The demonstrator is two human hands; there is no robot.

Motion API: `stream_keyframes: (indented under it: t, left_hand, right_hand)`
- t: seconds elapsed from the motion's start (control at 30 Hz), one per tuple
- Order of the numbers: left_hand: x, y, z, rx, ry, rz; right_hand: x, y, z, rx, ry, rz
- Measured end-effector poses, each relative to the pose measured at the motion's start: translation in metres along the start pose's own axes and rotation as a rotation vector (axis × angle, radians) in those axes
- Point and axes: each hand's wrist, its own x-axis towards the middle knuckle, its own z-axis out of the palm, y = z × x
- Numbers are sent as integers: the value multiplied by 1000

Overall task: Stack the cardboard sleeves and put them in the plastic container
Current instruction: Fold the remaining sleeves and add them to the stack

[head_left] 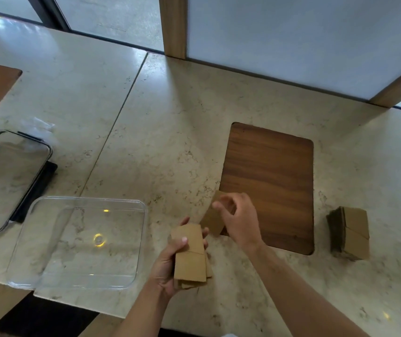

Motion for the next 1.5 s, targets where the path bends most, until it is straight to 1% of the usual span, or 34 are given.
stream_keyframes:
  t: [0.03, 0.07, 0.1, 0.13, 0.17, 0.2, 0.27, 0.33, 0.47, 0.5, 0.53, 0.57, 0.6, 0.63, 0.67, 0.7, 0.77, 0.83, 0.87, 0.9, 0.97, 1.03, 1.1, 1.17, 1.23, 1.27, 1.33, 1.4, 1.5]
  left_hand:
    - [-1, 0, -2, -15, -6, 27]
    - [-2, 1, -5, -27, -7, 58]
    - [-2, 1, -6, -42, -5, 84]
    - [-2, 1, -7, -57, -2, 106]
    - [-2, 2, -8, -67, 6, 123]
    - [-1, 2, -7, -67, 11, 134]
    - [0, 3, -4, -64, 20, 140]
    - [2, 4, -4, -63, 20, 134]
    - [6, 8, -1, -34, 49, 129]
    - [7, 9, 2, -36, 46, 124]
    - [8, 10, 4, -37, 37, 118]
    - [8, 11, 7, -21, 26, 104]
    - [9, 11, 11, 19, 19, 82]
    - [10, 10, 17, 81, 27, 49]
    - [12, 9, 24, 149, 44, 16]
    - [13, 7, 31, 211, 64, -13]
    - [19, 0, 46, 299, 63, -53]
    - [25, -6, 55, 320, 44, -53]
    - [29, -10, 57, 314, 29, -45]
    - [34, -14, 61, 318, 8, -39]
    - [43, -22, 71, 367, -51, -23]
    - [53, -34, 89, 498, -134, -34]
    - [63, -44, 109, 770, -166, 21]
    - [69, -54, 131, 1023, -161, 101]
    - [73, -65, 151, 1190, -156, 153]
    - [75, -71, 157, 1247, -141, 173]
    - [77, -79, 163, 1330, -32, 234]
    - [76, -86, 161, 1341, 101, 283]
    - [76, -96, 157, 1328, 188, 272]
  right_hand:
    - [4, 1, 1, -62, 77, 80]
    - [8, 1, 4, -154, 80, 151]
    - [10, 0, 6, -281, 37, 186]
    - [12, 1, 9, -405, -11, 184]
    - [12, 2, 12, -477, -35, 165]
    - [13, 3, 15, -480, -37, 150]
    - [17, 8, 14, -386, -20, 133]
    - [20, 11, 5, -226, 10, 153]
    - [16, 4, -27, 317, 40, 239]
    - [11, 0, -38, 461, 18, 245]
    - [4, -4, -46, 597, -42, 233]
    - [-3, -7, -53, 697, -130, 207]
    - [-12, -11, -56, 745, -227, 180]
    - [-22, -14, -56, 747, -307, 156]
    - [-31, -17, -51, 716, -352, 131]
    - [-39, -20, -43, 660, -346, 105]
    - [-52, -24, -30, 539, -220, 82]
    - [-62, -28, -23, 402, -68, 106]
    - [-66, -27, -24, 352, -10, 148]
    - [-69, -26, -29, 343, 15, 231]
    - [-73, -26, -40, 453, -51, 421]
    - [-80, -15, -55, 674, -122, 526]
    - [-89, -4, -73, 857, -116, 520]
    - [-97, 9, -89, 935, -77, 452]
    - [-98, 26, -100, 998, -33, 364]
    - [-97, 33, -103, 1019, -18, 320]
    - [-94, 46, -106, 1017, 21, 271]
    - [-88, 54, -106, 963, 73, 261]
    - [-80, 65, -105, 860, 75, 222]
